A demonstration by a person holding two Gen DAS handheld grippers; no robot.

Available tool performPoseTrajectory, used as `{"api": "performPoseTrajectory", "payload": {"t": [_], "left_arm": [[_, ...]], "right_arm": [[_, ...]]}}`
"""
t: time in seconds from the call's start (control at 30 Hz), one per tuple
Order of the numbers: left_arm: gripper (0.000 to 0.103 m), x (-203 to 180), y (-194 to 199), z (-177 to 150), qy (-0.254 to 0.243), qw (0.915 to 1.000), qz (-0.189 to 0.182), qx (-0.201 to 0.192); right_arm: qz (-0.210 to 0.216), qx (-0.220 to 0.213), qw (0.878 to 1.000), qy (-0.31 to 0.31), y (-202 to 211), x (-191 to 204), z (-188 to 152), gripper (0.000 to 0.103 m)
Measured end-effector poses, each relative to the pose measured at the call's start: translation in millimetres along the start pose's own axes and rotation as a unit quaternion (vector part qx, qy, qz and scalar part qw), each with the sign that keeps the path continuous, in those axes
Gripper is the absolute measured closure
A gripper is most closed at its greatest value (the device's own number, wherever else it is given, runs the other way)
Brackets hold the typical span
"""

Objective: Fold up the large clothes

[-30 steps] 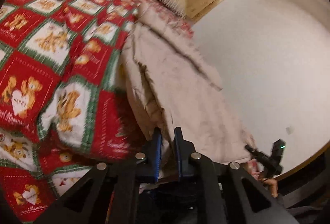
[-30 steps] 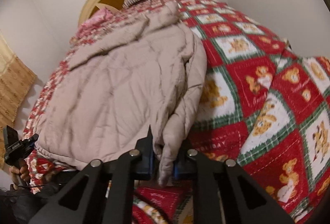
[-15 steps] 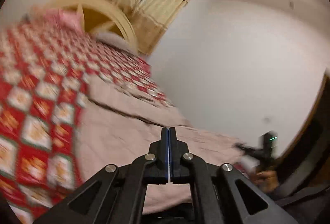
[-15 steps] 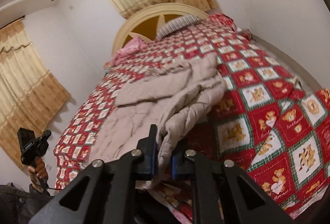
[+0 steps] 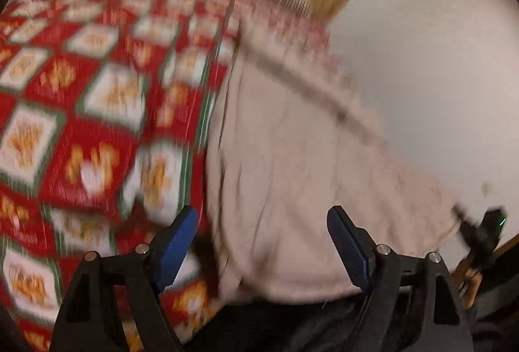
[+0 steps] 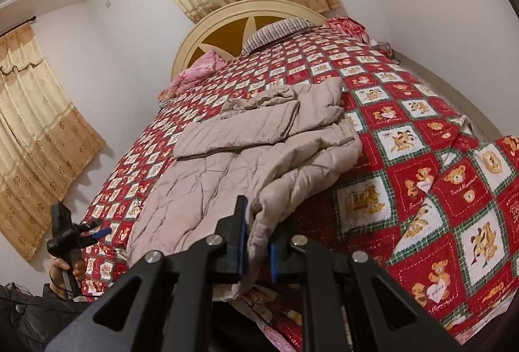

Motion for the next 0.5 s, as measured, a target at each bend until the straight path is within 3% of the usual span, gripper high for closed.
{"api": "performPoseTrajectory", "payload": {"t": [0.1, 0.27, 0.33, 0.4, 0.5], "left_arm": [[0.021, 7.3, -24.1, -27.2, 0.016, 0.9981, 0.009, 0.059], [0.023, 5.3, -53.4, -40.9, 0.045, 0.9954, -0.027, 0.080], [0.078, 6.3, -57.9, -40.1, 0.058, 0.9956, -0.047, 0.057], [0.087, 8.5, -56.1, -35.9, 0.082, 0.9929, -0.075, 0.042], [0.092, -1.4, -45.6, -29.7, 0.073, 0.9928, -0.092, 0.028]], "right_arm": [[0.003, 0.004, 1.000, 0.001, -2.3, 0.8, -2.6, 0.089], [0.004, 0.010, 1.000, -0.005, -7.2, -1.2, -7.2, 0.089], [0.004, 0.010, 1.000, -0.007, -8.8, -2.3, -8.9, 0.089], [0.003, 0.011, 1.000, -0.012, -9.9, -5.2, -10.1, 0.089], [0.005, 0.010, 1.000, -0.019, -9.4, -8.2, -9.9, 0.089]]}}
Point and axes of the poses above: each gripper's, at about its wrist camera, not at the fingertips, and y roughly against the way its jaws point, x to its left, z to its top, the point moved 10 cm from there along -y, roughly the way its jaws point, and after that the axes turned 5 degrees about -z, right-handed, at the moved point
